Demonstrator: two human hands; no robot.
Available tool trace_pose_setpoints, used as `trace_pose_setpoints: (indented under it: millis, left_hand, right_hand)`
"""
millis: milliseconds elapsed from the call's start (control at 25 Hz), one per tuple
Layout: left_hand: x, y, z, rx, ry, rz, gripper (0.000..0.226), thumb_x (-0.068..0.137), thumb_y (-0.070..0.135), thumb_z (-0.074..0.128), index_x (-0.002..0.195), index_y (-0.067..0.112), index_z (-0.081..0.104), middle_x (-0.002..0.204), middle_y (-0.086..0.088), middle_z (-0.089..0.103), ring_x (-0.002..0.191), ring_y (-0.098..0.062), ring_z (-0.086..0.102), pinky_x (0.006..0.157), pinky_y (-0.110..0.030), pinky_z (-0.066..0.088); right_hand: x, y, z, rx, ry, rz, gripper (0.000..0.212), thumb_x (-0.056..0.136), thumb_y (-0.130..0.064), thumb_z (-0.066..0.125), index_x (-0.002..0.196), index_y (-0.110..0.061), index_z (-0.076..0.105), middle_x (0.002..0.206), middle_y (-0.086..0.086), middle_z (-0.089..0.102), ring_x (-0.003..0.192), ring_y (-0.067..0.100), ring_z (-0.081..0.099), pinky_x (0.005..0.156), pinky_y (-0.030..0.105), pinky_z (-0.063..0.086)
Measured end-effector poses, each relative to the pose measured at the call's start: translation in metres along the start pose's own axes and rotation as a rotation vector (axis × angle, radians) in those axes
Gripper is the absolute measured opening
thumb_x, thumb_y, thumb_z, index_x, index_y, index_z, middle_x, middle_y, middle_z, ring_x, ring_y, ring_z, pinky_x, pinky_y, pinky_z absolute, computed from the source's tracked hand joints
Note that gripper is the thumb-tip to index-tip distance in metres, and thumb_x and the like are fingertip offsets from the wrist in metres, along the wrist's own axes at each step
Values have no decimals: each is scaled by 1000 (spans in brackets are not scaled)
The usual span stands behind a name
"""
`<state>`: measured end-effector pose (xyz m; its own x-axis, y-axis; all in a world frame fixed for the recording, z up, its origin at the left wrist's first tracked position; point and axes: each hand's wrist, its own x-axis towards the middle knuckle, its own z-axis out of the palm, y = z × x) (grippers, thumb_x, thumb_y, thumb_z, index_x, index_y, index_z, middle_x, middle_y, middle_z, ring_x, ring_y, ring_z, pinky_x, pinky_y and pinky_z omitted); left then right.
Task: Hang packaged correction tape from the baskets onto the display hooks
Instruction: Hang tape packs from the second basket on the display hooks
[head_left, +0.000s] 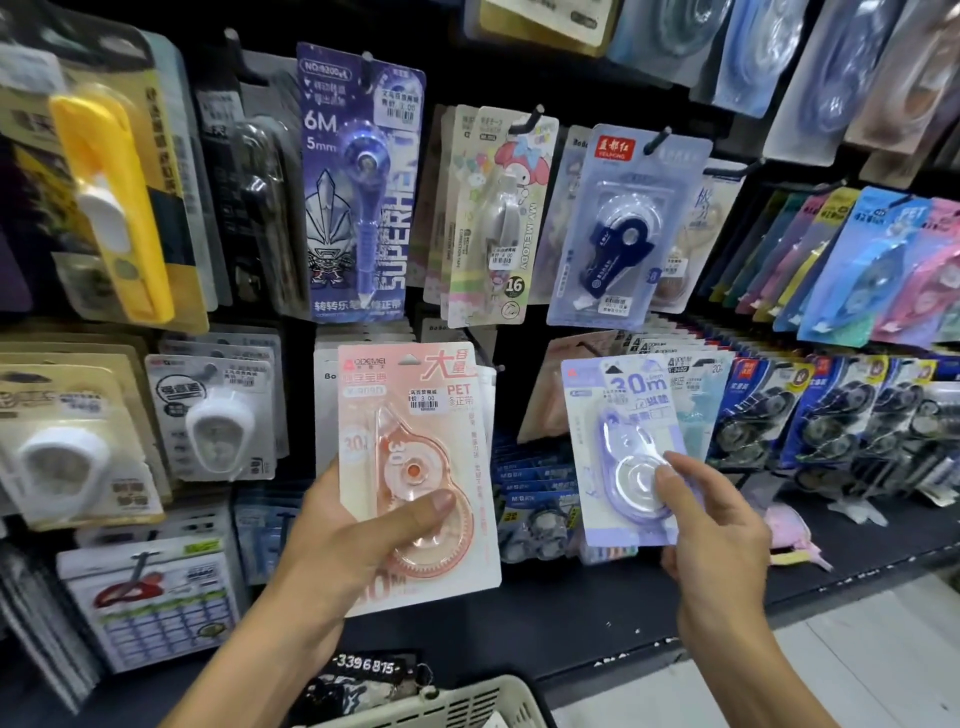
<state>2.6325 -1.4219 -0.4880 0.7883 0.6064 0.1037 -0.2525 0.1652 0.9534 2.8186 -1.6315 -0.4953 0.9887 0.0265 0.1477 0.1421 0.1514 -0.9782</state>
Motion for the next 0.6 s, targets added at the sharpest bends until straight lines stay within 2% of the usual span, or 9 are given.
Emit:
trace_pose_setpoints:
  millis: [200,320,440,520,600]
  left_hand:
    - [-1,-1,1,-6,6,-22,70,44,33,93,109,23,72,105,-9,79,95,-29,77,91,-54,57]
    - [-1,-1,1,8,11,-24,77,42,34,94,114,21,69,105,-8,79,95,-29,77,90,-52,57]
    - [-1,-2,1,17,12,-13,76,42,35,93,113,21,70,104,-8,79,95,-30,77,87,-51,59]
    - [0,-3,6,9,4,-8,78,42,35,93,114,17,70,102,-8,80,94,-29,77,75,-41,64]
    - [1,-4,14,15,-1,1,78,43,32,94,115,16,69,100,-7,80,91,-25,78,66,-30,62]
  right_hand:
    - [2,-3,-8,84,65,18,13,88,-19,76,95,-29,81,79,-10,72,45,0,47,38,12,35]
    - [5,-6,-7,144,50,34,11,89,-18,75,95,-25,80,78,-12,74,44,1,53,36,14,35]
    - [8,-4,-2,128,13,66,12,89,-19,75,99,-22,80,81,-9,75,44,2,53,35,16,34]
    - [15,-3,3,36,-30,63,17,90,-21,74,107,-22,78,90,-8,74,46,1,50,41,14,38]
    - [20,-4,7,-45,-100,103,31,93,-21,71,124,-22,70,107,-6,70,54,7,55,46,22,46]
